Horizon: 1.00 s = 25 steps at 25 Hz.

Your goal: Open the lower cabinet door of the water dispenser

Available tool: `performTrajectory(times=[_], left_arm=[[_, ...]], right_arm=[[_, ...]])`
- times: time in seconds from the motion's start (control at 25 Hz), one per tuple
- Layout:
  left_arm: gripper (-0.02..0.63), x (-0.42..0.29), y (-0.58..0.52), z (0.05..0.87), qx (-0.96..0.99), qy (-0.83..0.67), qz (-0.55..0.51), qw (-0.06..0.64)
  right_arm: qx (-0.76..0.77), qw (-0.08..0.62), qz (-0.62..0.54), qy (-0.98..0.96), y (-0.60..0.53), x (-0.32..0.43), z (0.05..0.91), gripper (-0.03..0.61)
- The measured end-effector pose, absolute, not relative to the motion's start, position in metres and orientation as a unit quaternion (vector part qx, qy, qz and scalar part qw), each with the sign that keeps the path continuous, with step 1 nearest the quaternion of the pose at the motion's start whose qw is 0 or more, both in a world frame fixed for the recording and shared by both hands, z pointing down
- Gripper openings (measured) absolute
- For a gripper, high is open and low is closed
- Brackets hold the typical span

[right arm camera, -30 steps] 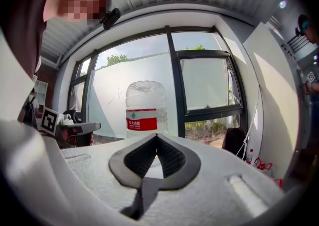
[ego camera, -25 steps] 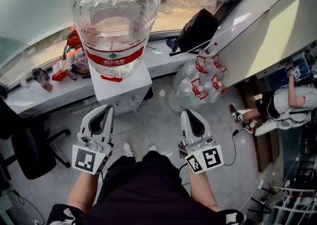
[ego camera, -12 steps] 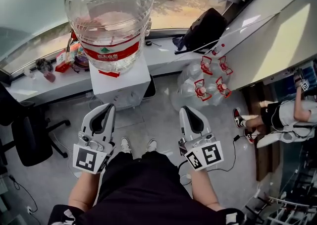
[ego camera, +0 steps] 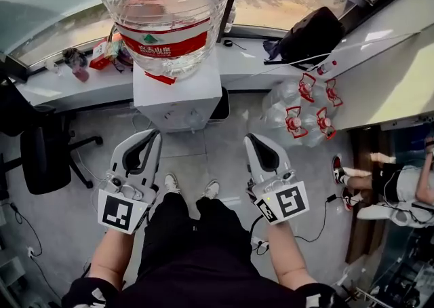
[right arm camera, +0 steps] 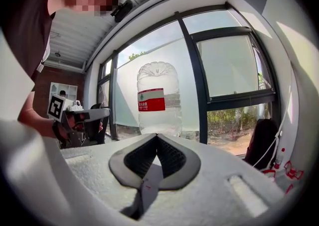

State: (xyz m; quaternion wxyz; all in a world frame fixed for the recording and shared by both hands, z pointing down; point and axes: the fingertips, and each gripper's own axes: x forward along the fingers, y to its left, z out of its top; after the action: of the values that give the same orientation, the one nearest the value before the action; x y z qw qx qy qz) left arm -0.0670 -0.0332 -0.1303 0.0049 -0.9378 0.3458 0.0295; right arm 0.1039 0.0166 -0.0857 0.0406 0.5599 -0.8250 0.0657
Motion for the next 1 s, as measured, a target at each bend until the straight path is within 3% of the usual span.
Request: performTrajectory(times=[0.6,0.76,1.0], left_arm=[[0.008,-0.072,-0.069,0.042,-0.929,0.368,0.017,0.032],[0.008,-0.074,-0.075,0.092,-0.923,0.384,0.013,0.012],[0.008,-0.070,-0.076,0.137,-0.923,0.382,0.027,0.046]], right_arm=[[0.536,0.058,0.059,-0.840,-0.037,0.113,0.104,0.005],[0.529,0.059,0.054,-0.845,-0.052,0.117,0.153,0.005],[0.524,0.054,0.051,-0.849,-0.065,0.122,0.220,0.005]])
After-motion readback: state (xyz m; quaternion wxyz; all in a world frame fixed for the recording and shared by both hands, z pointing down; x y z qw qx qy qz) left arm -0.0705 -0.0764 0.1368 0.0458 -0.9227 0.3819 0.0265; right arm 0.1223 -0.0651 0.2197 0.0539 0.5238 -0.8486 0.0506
